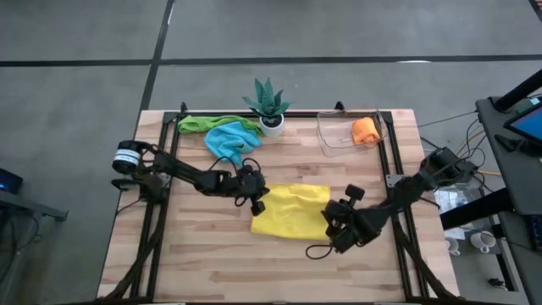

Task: Roll microfiber towels into tight, uniform cylinder then place into a basket
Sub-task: Fold the yellow microfiber cloth

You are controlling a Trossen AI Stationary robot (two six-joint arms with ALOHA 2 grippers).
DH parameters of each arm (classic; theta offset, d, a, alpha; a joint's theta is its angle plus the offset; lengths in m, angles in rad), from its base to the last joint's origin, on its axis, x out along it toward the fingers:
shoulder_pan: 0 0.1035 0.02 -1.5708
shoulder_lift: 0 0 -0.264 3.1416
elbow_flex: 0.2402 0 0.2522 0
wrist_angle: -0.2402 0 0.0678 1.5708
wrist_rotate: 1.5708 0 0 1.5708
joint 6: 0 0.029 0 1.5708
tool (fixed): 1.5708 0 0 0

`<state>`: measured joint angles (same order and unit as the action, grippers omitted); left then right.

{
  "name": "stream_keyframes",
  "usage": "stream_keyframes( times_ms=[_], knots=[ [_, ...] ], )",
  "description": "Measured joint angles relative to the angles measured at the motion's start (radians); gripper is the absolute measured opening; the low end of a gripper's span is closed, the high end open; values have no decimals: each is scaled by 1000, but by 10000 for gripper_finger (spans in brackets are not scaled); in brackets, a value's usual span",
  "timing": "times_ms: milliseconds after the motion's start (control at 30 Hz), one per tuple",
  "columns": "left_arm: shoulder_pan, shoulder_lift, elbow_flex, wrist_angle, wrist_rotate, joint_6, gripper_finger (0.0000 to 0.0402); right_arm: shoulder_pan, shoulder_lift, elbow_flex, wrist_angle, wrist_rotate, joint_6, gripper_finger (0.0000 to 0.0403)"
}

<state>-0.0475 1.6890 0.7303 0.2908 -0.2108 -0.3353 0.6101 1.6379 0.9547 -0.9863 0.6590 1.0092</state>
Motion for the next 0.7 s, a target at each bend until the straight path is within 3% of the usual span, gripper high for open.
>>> stream_keyframes(
  times_ms=[233, 600, 700],
  knots=[
    [3, -1, -1, -123, 1, 4, 0, -54, 0, -9, -1, 15, 0, 9],
    [9, -1, -4, -120, -9, 36, 0, -117, 0, -10, -1, 26, -16, 9],
    [15, 0, -5, -125, -58, 38, 0, -124, 0, -10, -1, 26, -23, 8]
  ],
)
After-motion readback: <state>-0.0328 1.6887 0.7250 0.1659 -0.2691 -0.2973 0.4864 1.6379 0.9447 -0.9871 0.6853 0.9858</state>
